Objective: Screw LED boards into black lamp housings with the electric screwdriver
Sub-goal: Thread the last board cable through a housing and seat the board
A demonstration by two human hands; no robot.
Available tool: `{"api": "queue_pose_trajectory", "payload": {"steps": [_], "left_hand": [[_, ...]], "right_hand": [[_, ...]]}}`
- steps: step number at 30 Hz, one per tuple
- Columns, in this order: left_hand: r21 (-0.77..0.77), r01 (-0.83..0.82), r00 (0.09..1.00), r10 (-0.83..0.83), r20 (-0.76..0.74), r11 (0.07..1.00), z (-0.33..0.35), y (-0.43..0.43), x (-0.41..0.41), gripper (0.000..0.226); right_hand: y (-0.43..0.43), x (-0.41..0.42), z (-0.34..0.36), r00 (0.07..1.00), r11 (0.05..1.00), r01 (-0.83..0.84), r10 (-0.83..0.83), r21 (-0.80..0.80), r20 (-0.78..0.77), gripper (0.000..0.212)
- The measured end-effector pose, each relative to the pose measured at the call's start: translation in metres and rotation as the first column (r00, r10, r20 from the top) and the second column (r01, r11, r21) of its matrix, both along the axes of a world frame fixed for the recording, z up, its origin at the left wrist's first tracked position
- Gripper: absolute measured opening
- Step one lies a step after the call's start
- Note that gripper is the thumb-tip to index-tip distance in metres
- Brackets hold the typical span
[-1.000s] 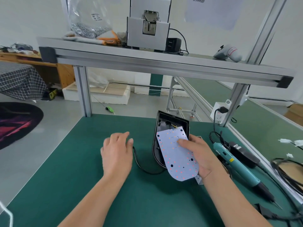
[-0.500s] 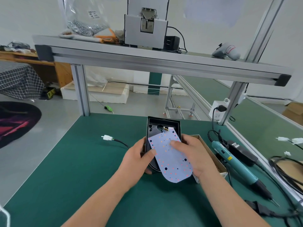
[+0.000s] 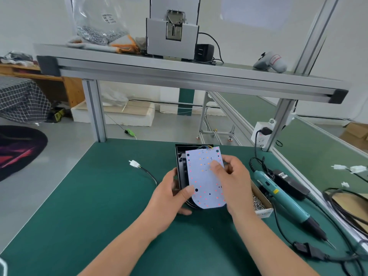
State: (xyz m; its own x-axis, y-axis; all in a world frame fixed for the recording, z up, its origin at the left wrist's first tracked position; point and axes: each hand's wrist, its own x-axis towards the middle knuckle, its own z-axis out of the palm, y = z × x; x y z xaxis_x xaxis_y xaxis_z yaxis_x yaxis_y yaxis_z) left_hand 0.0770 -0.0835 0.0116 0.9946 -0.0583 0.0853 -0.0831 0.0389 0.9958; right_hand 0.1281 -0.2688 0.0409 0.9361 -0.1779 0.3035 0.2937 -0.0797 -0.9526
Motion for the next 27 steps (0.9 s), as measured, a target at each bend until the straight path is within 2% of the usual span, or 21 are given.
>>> {"api": "queue_pose_trajectory", "payload": {"steps": [3, 6, 9, 11, 13, 16, 20, 21, 23, 25, 27], "left_hand": [[0.021, -0.027, 1.000, 0.028, -0.011, 0.999, -0.004, -0.005, -0.001, 0.054], [0.014, -0.060, 0.998, 0.060, -0.009, 0.998, -0.005, -0.004, -0.001, 0.055], [0.008, -0.064, 0.998, 0.064, -0.010, 0.998, -0.004, -0.003, -0.001, 0.054], [0.002, -0.056, 0.998, 0.056, -0.010, 0.998, -0.003, -0.003, -0.002, 0.052], [-0.009, -0.045, 0.999, 0.045, -0.009, 0.999, -0.002, -0.004, -0.003, 0.051], [-0.032, -0.011, 1.000, 0.010, -0.016, 0.999, -0.003, -0.002, -0.003, 0.052], [-0.042, 0.049, 0.998, -0.050, -0.037, 0.998, -0.002, -0.001, -0.004, 0.056], [-0.039, 0.045, 0.998, -0.046, -0.040, 0.998, -0.001, -0.002, -0.004, 0.056], [-0.020, -0.016, 0.999, 0.016, -0.038, 1.000, -0.002, -0.005, -0.003, 0.054], [-0.001, -0.100, 0.994, 0.100, -0.041, 0.995, -0.003, -0.006, -0.002, 0.052], [0.005, -0.128, 0.991, 0.128, -0.044, 0.992, -0.004, -0.006, -0.002, 0.053]], "right_hand": [[0.005, -0.003, -0.003, 0.998, 0.999, 0.029, -0.027, -0.039, 0.054, 0.018], [0.008, -0.002, -0.008, 0.999, 0.997, 0.025, -0.022, -0.072, 0.039, 0.037], [0.010, 0.001, -0.010, 0.996, 0.995, -0.053, 0.058, 0.080, -0.068, 0.028], [0.011, 0.004, -0.009, 0.987, 0.984, -0.047, 0.072, 0.169, -0.146, 0.021], [0.009, 0.005, -0.007, 0.961, 0.972, -0.064, 0.122, 0.227, -0.249, 0.034], [0.004, 0.006, -0.005, 0.865, 0.928, -0.197, 0.316, 0.316, -0.390, 0.067], [0.001, 0.006, -0.003, 0.784, 0.870, -0.255, 0.442, 0.422, -0.437, 0.078], [0.002, 0.006, -0.002, 0.791, 0.887, -0.244, 0.416, 0.392, -0.449, 0.076], [0.004, 0.007, 0.000, 0.876, 0.969, -0.197, 0.241, 0.147, -0.417, 0.073], [0.004, 0.006, -0.002, 0.969, 0.996, -0.057, 0.038, -0.069, -0.244, 0.061], [0.001, 0.004, -0.004, 0.997, 0.990, 0.014, -0.024, -0.137, -0.071, 0.038]]}}
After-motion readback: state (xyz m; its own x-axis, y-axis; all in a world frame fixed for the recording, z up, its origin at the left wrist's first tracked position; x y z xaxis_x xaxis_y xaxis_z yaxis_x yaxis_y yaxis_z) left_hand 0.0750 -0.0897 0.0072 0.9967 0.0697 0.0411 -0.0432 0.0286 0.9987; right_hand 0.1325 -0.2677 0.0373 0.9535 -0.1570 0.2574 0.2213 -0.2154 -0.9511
